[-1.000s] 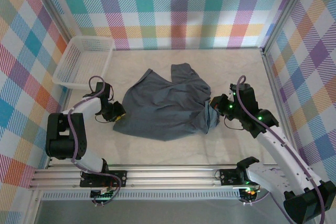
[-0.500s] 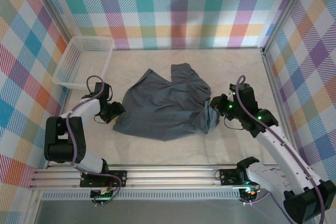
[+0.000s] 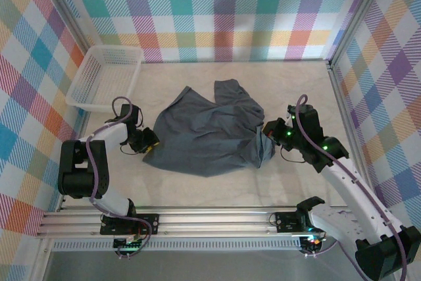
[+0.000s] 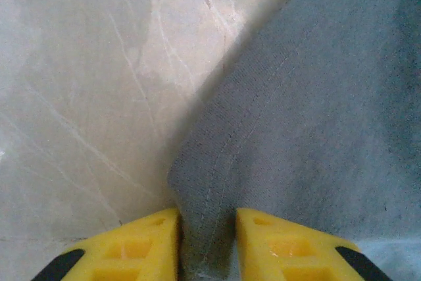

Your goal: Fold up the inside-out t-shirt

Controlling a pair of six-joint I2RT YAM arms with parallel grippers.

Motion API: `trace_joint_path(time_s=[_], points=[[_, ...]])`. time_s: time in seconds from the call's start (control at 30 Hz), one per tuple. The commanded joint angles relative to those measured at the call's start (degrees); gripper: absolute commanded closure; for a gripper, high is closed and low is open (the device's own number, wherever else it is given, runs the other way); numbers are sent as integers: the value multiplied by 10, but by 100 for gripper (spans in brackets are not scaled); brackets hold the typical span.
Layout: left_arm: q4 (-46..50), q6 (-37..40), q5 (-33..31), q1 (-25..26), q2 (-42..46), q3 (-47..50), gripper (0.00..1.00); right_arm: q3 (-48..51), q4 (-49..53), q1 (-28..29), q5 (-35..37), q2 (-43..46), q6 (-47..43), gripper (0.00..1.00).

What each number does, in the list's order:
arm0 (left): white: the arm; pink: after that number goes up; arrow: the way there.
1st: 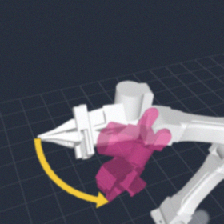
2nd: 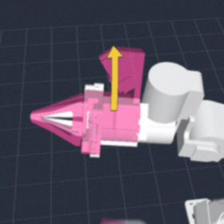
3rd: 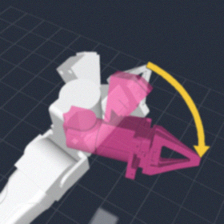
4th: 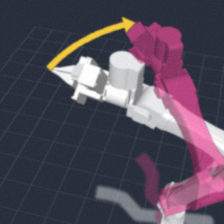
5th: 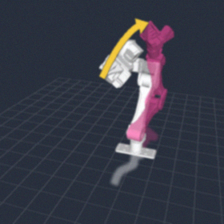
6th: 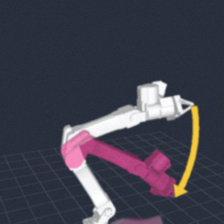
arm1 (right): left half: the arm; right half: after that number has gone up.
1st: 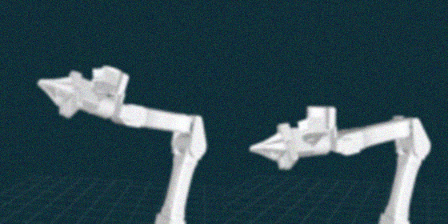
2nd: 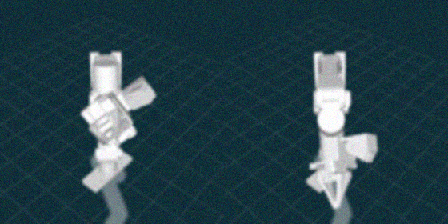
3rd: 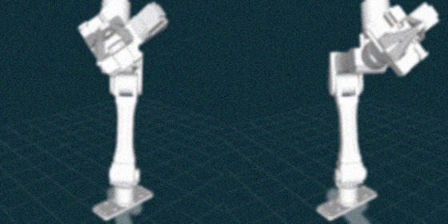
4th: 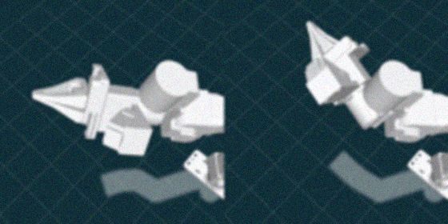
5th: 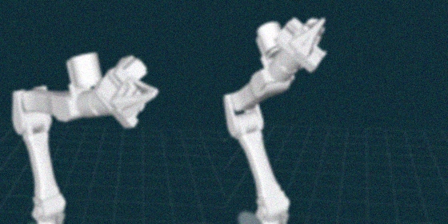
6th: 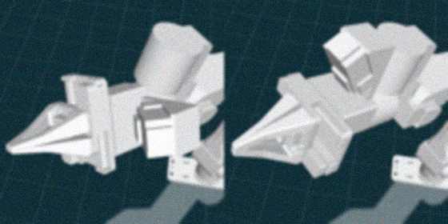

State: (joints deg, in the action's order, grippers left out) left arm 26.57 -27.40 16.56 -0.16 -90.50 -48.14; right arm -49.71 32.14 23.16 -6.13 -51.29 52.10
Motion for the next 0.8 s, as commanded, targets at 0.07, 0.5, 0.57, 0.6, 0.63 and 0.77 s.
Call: trace_joint_path(time_s=[0.07, 0.5, 0.57, 0.6, 0.63, 0.77], points=[[21, 6, -14, -3, 19, 0, 73, -3, -19, -3, -9, 2, 7, 100], [22, 3, -19, -3, 34, 0, 84, -6, -17, -3, -10, 4, 6, 100], [24, 5, -21, -3, 32, -2, 80, -6, -15, -3, -9, 5, 5, 100], [24, 5, -22, -3, 32, -2, 75, -5, -15, -3, -9, 5, 6, 100], [26, 7, -26, -2, 32, -2, 70, -5, -16, -3, -9, 4, 5, 100], [42, 12, -59, -3, 29, -5, 52, -5, -18, -3, -10, 4, 6, 100]])
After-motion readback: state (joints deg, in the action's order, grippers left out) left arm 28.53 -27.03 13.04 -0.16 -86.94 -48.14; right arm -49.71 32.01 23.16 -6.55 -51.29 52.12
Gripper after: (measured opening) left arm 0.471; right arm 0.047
